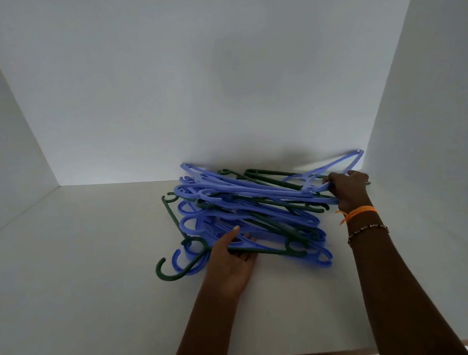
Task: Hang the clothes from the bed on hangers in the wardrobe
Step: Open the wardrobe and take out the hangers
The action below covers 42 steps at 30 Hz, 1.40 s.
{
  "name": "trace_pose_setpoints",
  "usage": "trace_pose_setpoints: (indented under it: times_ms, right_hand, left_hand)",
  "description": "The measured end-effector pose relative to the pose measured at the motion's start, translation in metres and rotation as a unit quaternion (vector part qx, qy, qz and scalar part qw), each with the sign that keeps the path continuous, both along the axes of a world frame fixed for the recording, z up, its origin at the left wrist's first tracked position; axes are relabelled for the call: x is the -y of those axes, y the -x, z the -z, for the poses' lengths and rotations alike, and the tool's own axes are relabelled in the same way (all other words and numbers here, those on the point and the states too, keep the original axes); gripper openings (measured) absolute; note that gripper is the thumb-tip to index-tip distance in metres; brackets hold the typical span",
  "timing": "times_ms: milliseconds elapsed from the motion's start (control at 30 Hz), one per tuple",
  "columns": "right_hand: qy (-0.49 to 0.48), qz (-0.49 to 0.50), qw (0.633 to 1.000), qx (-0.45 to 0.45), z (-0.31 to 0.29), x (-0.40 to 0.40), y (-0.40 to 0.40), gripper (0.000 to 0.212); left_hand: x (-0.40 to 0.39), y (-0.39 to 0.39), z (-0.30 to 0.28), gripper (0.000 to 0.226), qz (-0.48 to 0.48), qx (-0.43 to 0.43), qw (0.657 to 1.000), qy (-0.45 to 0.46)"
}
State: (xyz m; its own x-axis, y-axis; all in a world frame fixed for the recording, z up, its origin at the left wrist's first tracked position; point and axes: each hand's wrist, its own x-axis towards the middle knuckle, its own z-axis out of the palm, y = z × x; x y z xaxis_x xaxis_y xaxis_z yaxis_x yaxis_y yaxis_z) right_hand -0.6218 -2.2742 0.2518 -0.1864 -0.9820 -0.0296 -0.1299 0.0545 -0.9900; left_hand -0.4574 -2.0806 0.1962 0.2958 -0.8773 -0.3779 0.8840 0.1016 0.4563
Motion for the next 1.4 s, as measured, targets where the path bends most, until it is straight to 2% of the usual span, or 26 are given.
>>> trace_pose_setpoints:
  times_ms: [133, 233, 300, 367, 433, 500, 567, 667, 700, 800, 867, 967, 1033, 1067, 1133, 1167, 1233, 1267, 1300, 1367, 1400]
  right_hand:
    - [0.052, -0.085, 0.985, 0.142, -0.025, -0.006, -0.005, 0.05]
    - [0.129, -0.117, 0.974, 0.145, -0.05, -0.026, -0.014, 0.048]
    - [0.197, -0.147, 0.966, 0.075, -0.061, -0.042, -0.023, 0.041]
    - [0.247, -0.184, 0.951, -0.033, -0.066, -0.051, -0.034, 0.041]
    - [0.283, -0.227, 0.919, -0.155, -0.063, -0.053, -0.05, 0.043]
    - [0.312, -0.273, 0.87, -0.266, -0.049, -0.054, -0.069, 0.043]
    - [0.307, -0.313, 0.831, -0.344, -0.028, -0.053, -0.089, 0.042]
    - [0.238, -0.314, 0.82, -0.415, -0.004, -0.056, -0.109, 0.033]
    - [0.212, -0.307, 0.816, -0.441, -0.001, -0.058, -0.111, 0.035]
    - [0.184, -0.313, 0.771, -0.523, 0.0, -0.062, -0.113, 0.045]
    - [0.212, -0.299, 0.777, -0.511, 0.0, -0.069, -0.114, 0.043]
    - [0.219, -0.32, 0.8, -0.458, -0.006, -0.082, -0.114, 0.045]
    - [0.201, -0.374, 0.783, -0.454, -0.015, -0.088, -0.107, 0.041]
    - [0.196, -0.394, 0.777, -0.45, -0.02, -0.089, -0.102, 0.038]
    - [0.219, -0.396, 0.796, -0.402, -0.033, -0.09, -0.088, 0.027]
    - [0.241, -0.373, 0.82, -0.362, -0.04, -0.088, -0.08, 0.023]
    - [0.254, -0.284, 0.882, -0.277, -0.051, -0.071, -0.058, 0.032]
    - [0.245, -0.24, 0.898, -0.276, -0.052, -0.057, -0.045, 0.038]
    - [0.224, -0.216, 0.893, -0.325, -0.048, -0.039, -0.032, 0.04]
    - [0.138, -0.252, 0.827, -0.483, -0.03, -0.01, -0.014, 0.04]
    - [0.093, -0.282, 0.792, -0.533, -0.016, 0.001, -0.01, 0.04]
  left_hand:
    - [0.004, -0.001, 0.002, 0.014, -0.004, -0.017, 1.0, -0.022]
    - [0.004, -0.002, 0.002, 0.007, -0.01, -0.048, 0.999, -0.018]
    - [0.003, -0.003, 0.002, 0.004, -0.009, -0.058, 0.998, -0.014]
    - [0.002, -0.005, 0.002, 0.005, -0.004, -0.059, 0.998, -0.01]
    - [0.002, -0.009, 0.003, 0.013, 0.001, -0.062, 0.998, -0.002]
    - [0.006, -0.013, 0.003, 0.027, -0.002, -0.062, 0.998, 0.022]
    - [0.01, -0.016, 0.002, 0.038, -0.005, -0.05, 0.997, 0.053]
    - [0.015, -0.017, 0.001, 0.038, -0.008, -0.035, 0.996, 0.083]
    - [0.017, -0.018, 0.001, 0.036, -0.008, -0.031, 0.996, 0.088]
    - [0.023, -0.02, 0.003, 0.035, -0.003, -0.008, 0.993, 0.119]
    - [0.024, -0.02, 0.004, 0.042, 0.013, 0.023, 0.99, 0.139]
    - [0.022, -0.02, 0.004, 0.071, 0.048, 0.048, 0.981, 0.18]
    - [0.023, -0.02, 0.006, 0.075, 0.057, 0.043, 0.978, 0.196]
    - [0.023, -0.02, 0.006, 0.073, 0.058, 0.041, 0.977, 0.199]
    - [0.022, -0.018, 0.003, 0.07, 0.047, 0.028, 0.981, 0.187]
    - [0.021, -0.019, 0.003, 0.06, 0.032, 0.018, 0.984, 0.176]
    - [0.02, -0.02, 0.002, 0.035, 0.004, 0.004, 0.988, 0.157]
    - [0.02, -0.02, 0.003, 0.029, -0.002, 0.001, 0.989, 0.147]
    - [0.02, -0.02, 0.003, 0.028, -0.006, -0.001, 0.99, 0.138]
    - [0.02, -0.02, 0.004, 0.034, -0.005, -0.001, 0.991, 0.13]
    - [0.019, -0.02, 0.003, 0.039, -0.004, 0.002, 0.992, 0.126]
